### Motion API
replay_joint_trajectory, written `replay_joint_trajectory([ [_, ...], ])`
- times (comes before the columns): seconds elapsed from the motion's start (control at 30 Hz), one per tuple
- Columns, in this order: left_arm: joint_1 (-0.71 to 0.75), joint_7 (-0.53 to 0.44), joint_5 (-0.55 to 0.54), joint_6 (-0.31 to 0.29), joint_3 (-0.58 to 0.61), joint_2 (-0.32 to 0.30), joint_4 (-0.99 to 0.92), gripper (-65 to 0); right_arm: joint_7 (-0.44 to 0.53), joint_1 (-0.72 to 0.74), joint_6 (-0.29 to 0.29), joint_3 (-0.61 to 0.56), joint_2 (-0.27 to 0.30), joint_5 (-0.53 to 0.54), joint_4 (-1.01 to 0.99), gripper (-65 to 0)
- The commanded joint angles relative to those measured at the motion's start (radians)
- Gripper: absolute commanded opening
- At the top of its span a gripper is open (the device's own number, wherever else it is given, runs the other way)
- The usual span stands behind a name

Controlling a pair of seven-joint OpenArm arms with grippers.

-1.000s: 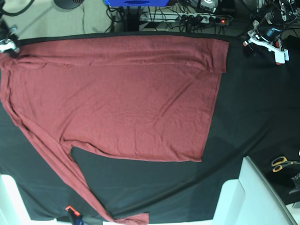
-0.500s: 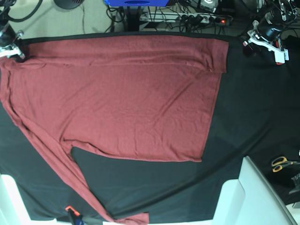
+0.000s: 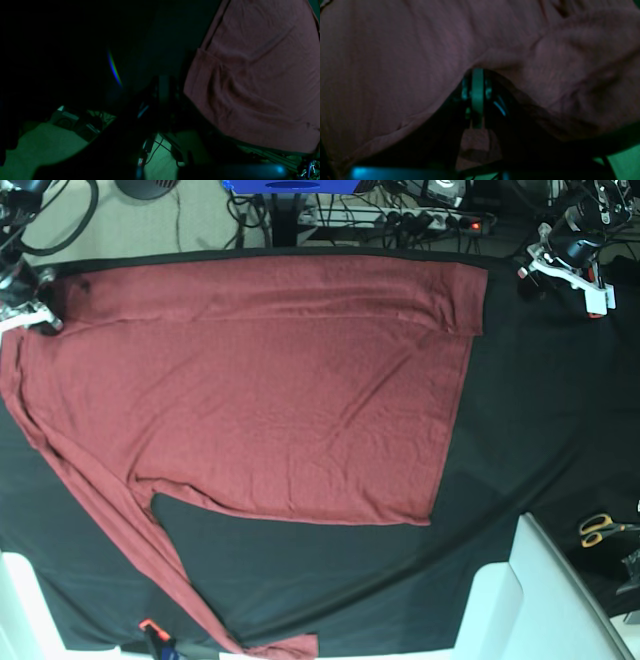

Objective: Fold the T-shirt properly
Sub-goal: 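Grasp the shirt's shoulder fabric with the right gripper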

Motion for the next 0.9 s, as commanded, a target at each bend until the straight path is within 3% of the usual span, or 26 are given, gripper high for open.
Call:
replay_joint_trajectory([
  [0.0, 0.004, -0.012, -0.017, -0.004, -0.004, -0.014, 0.012, -65.0, 0.012, -0.006, 0.007, 0.006, 0.016, 0.01, 0.039, -64.5],
  [0.23, -0.019, -0.011, -0.017, -0.004, -0.003, -0.017, 0.016, -65.0, -0.031, -0.003, 0.009, 0.004, 0.012, 0.002, 0.274, -64.2],
  [0.37, -0.034, -0.008, -0.017, -0.003, -0.003, -0.02, 0.021, -65.0, -0.031, 0.126, 0.009, -0.009, 0.108, -0.06, 0.224, -62.3],
  [0.53, -0.059, -0.011, 0.107, -0.003, 0.097, -0.044, 0.036, -65.0, -0.008, 0.384, 0.01, -0.172, 0.259, -0.22, -0.119, -38.7],
  [0.67, -0.059, -0.012, 0.179, -0.003, 0.135, -0.032, 0.081, -65.0, 0.144, 0.514, 0.01, -0.299, 0.309, -0.284, -0.343, -24.3],
  [0.77, -0.06, -0.012, 0.181, -0.003, 0.131, -0.027, 0.084, -65.0, 0.226, 0.58, 0.01, -0.384, 0.32, -0.311, -0.498, -18.8],
  [0.87, -0.072, -0.012, 0.185, -0.003, 0.131, -0.027, 0.079, -65.0, 0.318, 0.626, 0.01, -0.441, 0.32, -0.352, -0.636, -18.0],
])
